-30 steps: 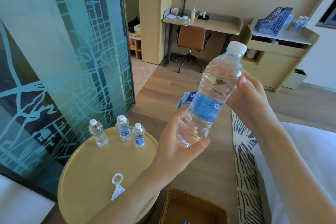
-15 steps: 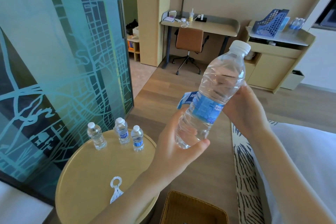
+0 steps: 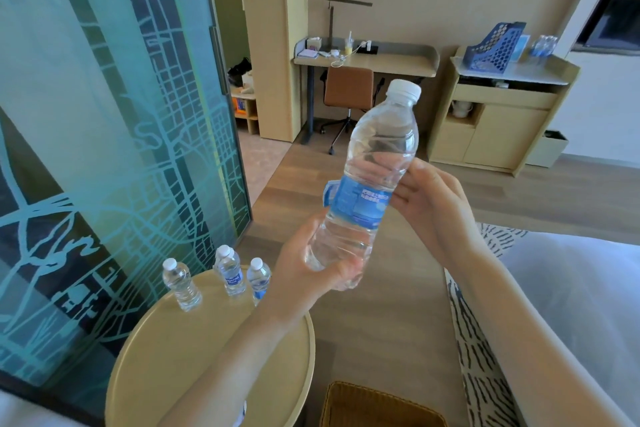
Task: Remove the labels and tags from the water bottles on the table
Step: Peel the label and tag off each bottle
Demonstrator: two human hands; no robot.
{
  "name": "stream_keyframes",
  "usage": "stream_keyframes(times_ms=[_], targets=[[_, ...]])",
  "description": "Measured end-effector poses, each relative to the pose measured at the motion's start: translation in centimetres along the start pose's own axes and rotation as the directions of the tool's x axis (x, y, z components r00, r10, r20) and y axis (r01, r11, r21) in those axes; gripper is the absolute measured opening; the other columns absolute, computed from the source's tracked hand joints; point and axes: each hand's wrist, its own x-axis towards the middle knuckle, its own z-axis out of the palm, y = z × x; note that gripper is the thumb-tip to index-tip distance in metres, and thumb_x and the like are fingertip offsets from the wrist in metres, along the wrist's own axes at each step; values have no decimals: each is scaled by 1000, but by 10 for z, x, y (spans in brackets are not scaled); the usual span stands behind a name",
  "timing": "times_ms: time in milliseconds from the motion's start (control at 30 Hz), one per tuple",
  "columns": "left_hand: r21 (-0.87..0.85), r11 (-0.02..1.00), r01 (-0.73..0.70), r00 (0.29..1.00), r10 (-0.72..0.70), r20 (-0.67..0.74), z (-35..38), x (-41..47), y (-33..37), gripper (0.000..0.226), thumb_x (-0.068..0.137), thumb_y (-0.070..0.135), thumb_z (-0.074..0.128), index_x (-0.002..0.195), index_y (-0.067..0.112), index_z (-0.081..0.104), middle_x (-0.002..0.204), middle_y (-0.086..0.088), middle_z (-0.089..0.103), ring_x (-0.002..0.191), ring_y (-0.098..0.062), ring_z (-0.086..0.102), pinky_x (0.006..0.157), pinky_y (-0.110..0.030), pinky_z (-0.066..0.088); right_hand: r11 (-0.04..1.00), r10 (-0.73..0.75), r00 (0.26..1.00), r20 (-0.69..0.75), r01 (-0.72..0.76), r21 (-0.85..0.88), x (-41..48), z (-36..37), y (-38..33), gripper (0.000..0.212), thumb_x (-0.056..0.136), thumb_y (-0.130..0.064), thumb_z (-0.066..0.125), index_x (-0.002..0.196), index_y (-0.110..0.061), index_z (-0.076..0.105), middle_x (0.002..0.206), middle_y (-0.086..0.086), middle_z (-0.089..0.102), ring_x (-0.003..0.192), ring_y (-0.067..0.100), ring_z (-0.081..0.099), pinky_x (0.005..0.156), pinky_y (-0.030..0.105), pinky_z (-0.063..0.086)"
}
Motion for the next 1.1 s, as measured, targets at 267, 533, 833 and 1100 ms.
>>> stream_keyframes(times_ms=[267,533,833,1100], targets=[[-145,984,100,995,-97,30,-5,23,-2,47,70,31,78,114,40,67,113,-18,70,106,-37,66,97,-61,48,996,30,984,-177,-45,-80,15,12,-2,34,92,-31,60,106,-4,76,112,17,75,112,29,70,101,40,54],[-293,943,160,987,-154,46,-2,26,-2,63,68,25,78,125,5,58,100,-17,66,89,-36,61,80,-52,50,989,-13,997,-77,2,-149,13,2,0,32,89,-7,55,116,-3,73,115,15,74,115,30,68,102,40,54],[-241,963,123,992,-114,49,-6,24,-9,47,71,25,76,117,31,68,107,-12,70,100,-34,65,95,-58,49,906,-73,996,-57,42,-420,5,-6,-3,35,91,3,64,119,-17,70,99,-2,79,96,9,74,79,16,54],[-201,971,127,992,-127,13,-11,25,-14,50,70,27,76,119,26,68,103,-11,71,97,-31,66,99,-63,46,861,-87,985,-150,-2,-508,-1,-11,2,21,87,-3,76,98,-21,76,88,-2,78,81,6,71,75,18,55]])
